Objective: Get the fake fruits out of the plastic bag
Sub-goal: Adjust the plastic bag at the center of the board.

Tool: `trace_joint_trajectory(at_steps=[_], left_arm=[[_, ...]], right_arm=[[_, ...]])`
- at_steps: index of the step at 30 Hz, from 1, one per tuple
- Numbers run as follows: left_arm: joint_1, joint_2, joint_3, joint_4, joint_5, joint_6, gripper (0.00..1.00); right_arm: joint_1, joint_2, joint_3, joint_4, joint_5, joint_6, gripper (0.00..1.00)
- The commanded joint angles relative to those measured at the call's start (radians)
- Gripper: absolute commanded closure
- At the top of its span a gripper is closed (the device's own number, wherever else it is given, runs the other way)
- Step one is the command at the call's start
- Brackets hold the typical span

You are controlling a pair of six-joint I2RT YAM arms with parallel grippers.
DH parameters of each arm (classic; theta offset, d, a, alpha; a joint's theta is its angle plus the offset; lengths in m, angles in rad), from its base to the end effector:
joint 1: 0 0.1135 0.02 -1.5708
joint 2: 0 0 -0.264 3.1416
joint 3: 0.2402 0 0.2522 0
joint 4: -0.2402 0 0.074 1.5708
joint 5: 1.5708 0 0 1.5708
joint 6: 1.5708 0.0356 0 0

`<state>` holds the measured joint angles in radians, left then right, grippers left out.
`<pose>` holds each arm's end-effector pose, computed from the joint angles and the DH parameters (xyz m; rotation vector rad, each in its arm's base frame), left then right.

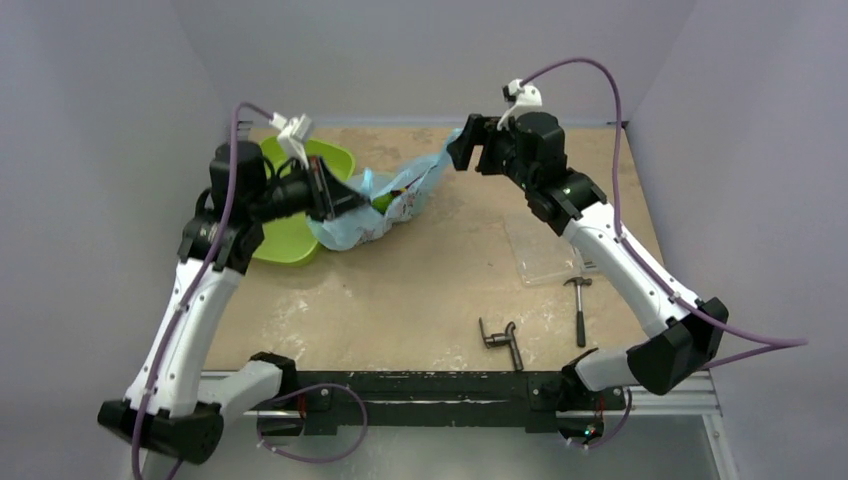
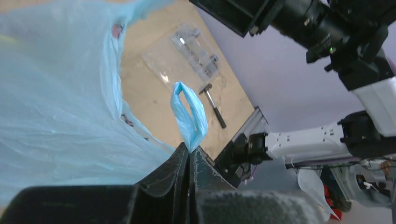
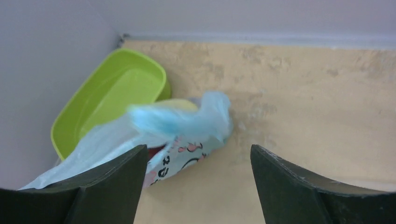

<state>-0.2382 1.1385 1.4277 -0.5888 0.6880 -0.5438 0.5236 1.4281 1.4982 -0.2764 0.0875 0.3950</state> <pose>0.2124 -0.0748 0.4506 0.2076 1.9592 -1.1664 0.2871 0.1622 0.4294 -0.0521 1.8131 0.5817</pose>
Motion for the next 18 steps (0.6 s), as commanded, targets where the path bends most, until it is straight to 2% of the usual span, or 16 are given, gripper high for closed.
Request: trace_joint_trajectory(at_steps=[1, 6, 9, 12, 14, 18], left_arm=[[-0.024, -0.224, -0.341, 0.137, 0.116, -0.129, 1.00], [-0.144, -0.418, -0.545, 0.201, 0.059, -0.206, 1.00], [-0.217, -0.440, -0.583, 0.252, 0.021, -0.253, 1.00], [-0.259, -0.404, -0.581, 0.299, 0.012, -0.278, 1.00], [-0.279, -0.373, -0.553, 0.284, 0.007, -0.264, 1.00], [-0.311, -0.358, -0.538, 0.286, -0.002, -0.261, 1.00]], right_arm=[[0.008, -0.068, -0.189, -0.036, -0.073, -0.008, 0.18], [0.076, -0.197, -0.345, -0.099, -0.063, 0.040, 0.09], [0.127, -0.282, -0.354, -0.161, 0.018, 0.057, 0.06], [0.142, -0.345, -0.381, -0.190, -0.004, 0.115, 0.07], [0.157, -0.389, -0.453, -0.135, -0.069, 0.171, 0.12], [0.189, -0.466, -0.712, 0.194, -0.268, 0.334, 0.16]])
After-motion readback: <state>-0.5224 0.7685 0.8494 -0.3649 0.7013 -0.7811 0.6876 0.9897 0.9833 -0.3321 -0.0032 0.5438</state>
